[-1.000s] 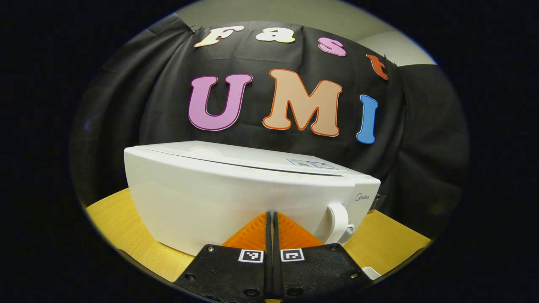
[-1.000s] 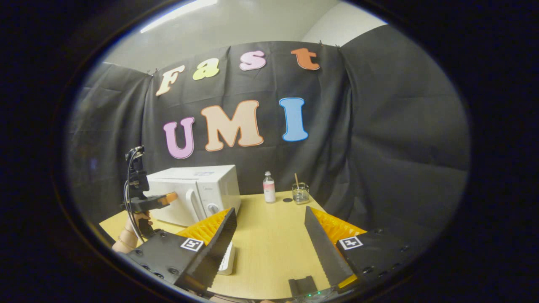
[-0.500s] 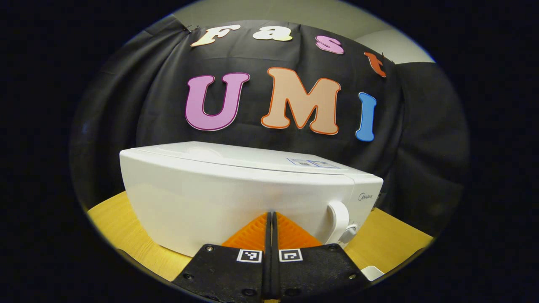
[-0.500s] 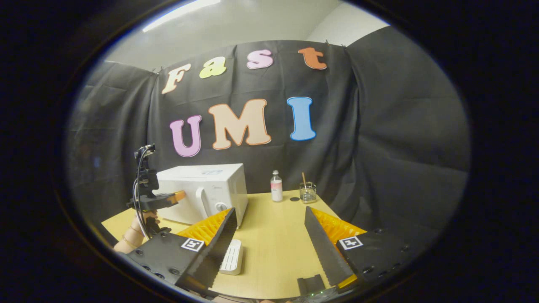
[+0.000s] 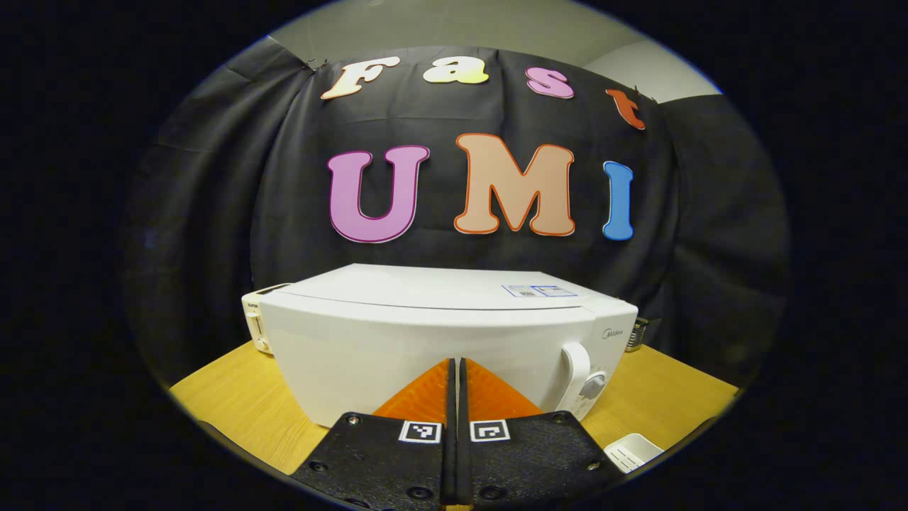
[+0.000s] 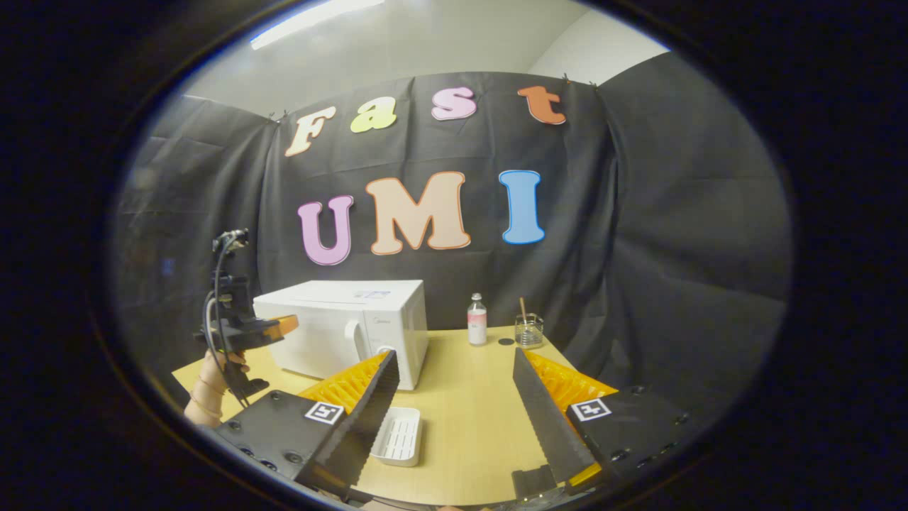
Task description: Open the microwave oven with the left hand, put the food in, and close the microwave oven.
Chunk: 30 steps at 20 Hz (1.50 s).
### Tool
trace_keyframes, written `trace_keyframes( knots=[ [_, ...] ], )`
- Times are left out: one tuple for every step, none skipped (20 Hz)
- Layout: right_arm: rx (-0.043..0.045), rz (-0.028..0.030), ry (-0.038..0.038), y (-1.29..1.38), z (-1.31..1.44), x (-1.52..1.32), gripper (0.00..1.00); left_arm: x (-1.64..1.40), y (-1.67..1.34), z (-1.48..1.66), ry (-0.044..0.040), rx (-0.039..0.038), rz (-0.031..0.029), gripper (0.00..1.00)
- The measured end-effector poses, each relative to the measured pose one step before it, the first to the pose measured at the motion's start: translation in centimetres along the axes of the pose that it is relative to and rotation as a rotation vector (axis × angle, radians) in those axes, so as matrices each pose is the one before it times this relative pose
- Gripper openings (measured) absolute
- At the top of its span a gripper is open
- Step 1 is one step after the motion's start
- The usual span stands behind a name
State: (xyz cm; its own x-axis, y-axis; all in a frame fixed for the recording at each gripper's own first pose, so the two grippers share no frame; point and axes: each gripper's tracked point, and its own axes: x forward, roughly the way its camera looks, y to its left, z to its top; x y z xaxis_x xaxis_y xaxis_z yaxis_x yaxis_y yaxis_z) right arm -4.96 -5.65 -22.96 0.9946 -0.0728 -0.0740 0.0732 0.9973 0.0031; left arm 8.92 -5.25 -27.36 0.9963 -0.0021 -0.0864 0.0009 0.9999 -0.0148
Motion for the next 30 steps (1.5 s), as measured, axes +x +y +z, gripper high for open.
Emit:
trace_keyframes(
  knots=[
    [0.00452, 0.00654, -0.00317, 0.329, 0.113, 0.098, 0.96, -1.208, 0.485, 1.085, -0.01620, -0.00292, 0.00000, 0.00],
    [0.00408, 0.00747, -0.00366, 0.406, 0.189, 0.129, 0.96, -1.013, 0.838, 1.070, -0.01083, 0.00109, 0.01042, 0.00],
    [0.00506, 0.00872, -0.00576, 0.477, 0.183, 0.125, 0.96, -1.097, 0.719, 1.057, -0.01053, 0.00408, 0.00932, 0.01],
    [0.00222, 0.00968, -0.00472, 0.435, 0.283, 0.168, 0.96, -1.107, 0.492, 1.148, -0.01563, -0.00279, 0.00593, 0.01],
    [-0.00265, 0.00745, -0.00242, 0.396, 0.130, 0.121, 0.96, -1.058, 0.200, 1.203, -0.01852, -0.00503, -0.00811, 0.01],
    [-0.00538, 0.00481, -0.00434, 0.353, 0.328, 0.191, 0.96, -1.099, 0.201, 1.114, -0.01798, -0.00348, -0.00237, 0.00],
    [-0.00624, 0.00297, -0.00430, 0.241, 0.212, 0.100, 0.96, -1.017, 0.469, 1.103, -0.01562, 0.00071, 0.00674, 0.00],
    [-0.00457, 0.00374, -0.00333, 0.297, 0.339, 0.143, 0.96, -0.821, 0.265, 0.829, -0.01369, 0.00330, -0.00065, 0.01],
    [-0.00216, 0.00510, -0.00391, 0.285, 0.309, -0.039, 0.99, -0.870, 0.086, 0.804, -0.01129, -0.00023, -0.00303, 0.01],
    [0.00026, 0.00510, -0.00632, 0.280, 0.441, 0.041, 0.99, -0.637, 0.219, 0.837, -0.00925, 0.00587, 0.00257, 0.00],
    [-0.00248, 0.00280, -0.00764, 0.128, 0.445, 0.005, 0.96, -0.474, 0.484, 0.763, -0.01169, 0.00102, 0.00761, 0.00],
    [-0.00502, -0.00162, -0.00953, -0.004, 0.513, 0.051, 0.96, -0.443, 0.264, 0.724, -0.01200, 0.00043, 0.00473, 0.00],
    [-0.00439, -0.00673, -0.01296, -0.188, 0.734, 0.070, 0.99, -0.470, 0.363, 0.858, -0.01929, -0.00672, 0.00733, 0.02],
    [-0.00596, -0.00479, -0.01337, -0.158, 0.767, 0.032, 0.99, -0.473, 0.219, 0.666, -0.01270, -0.00740, 0.00200, 0.02],
    [-0.00590, -0.00617, -0.01122, -0.127, 0.661, -0.002, 0.96, -0.506, 0.003, 0.520, -0.00921, -0.00581, -0.00143, 0.05],
    [-0.00748, -0.00568, -0.00687, -0.230, 0.565, -0.059, 0.96, -0.364, 0.382, 0.201, -0.00467, 0.00396, 0.00687, 0.08],
    [-0.00844, -0.00386, -0.00360, -0.094, 0.341, 0.010, 0.95, -0.485, -0.044, 0.212, -0.00062, 0.00332, -0.00742, 0.15],
    [-0.00445, -0.00619, 0.00012, -0.146, 0.257, -0.016, 0.95, -0.540, -0.223, 0.299, -0.00404, -0.00460, -0.00684, 0.21],
    [-0.00079, -0.00508, 0.00047, -0.086, 0.196, 0.082, 0.95, -0.518, 0.156, -0.244, 0.00111, -0.01099, 0.01168, 0.45],
    [0.00062, -0.00001, -0.00203, 0.048, 0.389, -0.001, 0.96, -0.166, 0.184, 0.362, -0.00032, -0.00150, 0.00556, 0.69],
    [0.00222, 0.00095, -0.00630, 0.115, 0.362, -0.118, 0.96, -0.277, 0.009, 0.153, -0.00491, 0.00985, 0.00003, 0.92],
    [-0.00035, 0.00121, -0.00387, 0.045, 0.278, -0.017, 0.96, -0.218, -0.082, 0.181, -0.00267, 0.00908, 0.00133, 0.94],
    [-0.00324, 0.00071, -0.00157, 0.131, 0.133, 0.045, 0.96, -0.341, -0.175, 0.294, -0.00252, 0.00379, -0.00443, 0.96],
    [-0.00480, -0.00068, -0.00127, -0.002, 0.158, -0.040, 0.96, -0.283, -0.209, 0.089, -0.00464, -0.00133, -0.00628, 0.96],
    [-0.00553, -0.00032, -0.00237, 0.022, 0.192, -0.017, 0.96, -0.251, -0.146, 0.194, -0.00556, 0.00099, -0.00656, 0.96],
    [-0.00537, -0.00047, -0.00384, 0.048, 0.150, 0.008, 0.96, -0.138, 0.030, 0.211, -0.00578, 0.00458, 0.00024, 0.96],
    [-0.00255, -0.00160, -0.00311, -0.006, 0.110, -0.064, 0.96, -0.154, 0.055, 0.294, -0.00766, 0.00463, 0.00237, 0.95],
    [0.00262, 0.00183, -0.00003, 0.080, -0.037, -0.005, 0.96, -0.142, -0.061, 0.237, -0.00756, 0.00480, 0.00027, 0.96],
    [0.00511, 0.00388, 0.00249, 0.115, -0.130, 0.027, 0.96, -0.079, 0.002, 0.085, -0.00109, 0.00113, 0.00102, 0.95],
    [0.00489, 0.00560, 0.00253, 0.150, -0.023, 0.085, 0.96, -0.096, -0.100, -0.097, -0.00115, 0.00038, -0.00403, 0.95]
  ],
)
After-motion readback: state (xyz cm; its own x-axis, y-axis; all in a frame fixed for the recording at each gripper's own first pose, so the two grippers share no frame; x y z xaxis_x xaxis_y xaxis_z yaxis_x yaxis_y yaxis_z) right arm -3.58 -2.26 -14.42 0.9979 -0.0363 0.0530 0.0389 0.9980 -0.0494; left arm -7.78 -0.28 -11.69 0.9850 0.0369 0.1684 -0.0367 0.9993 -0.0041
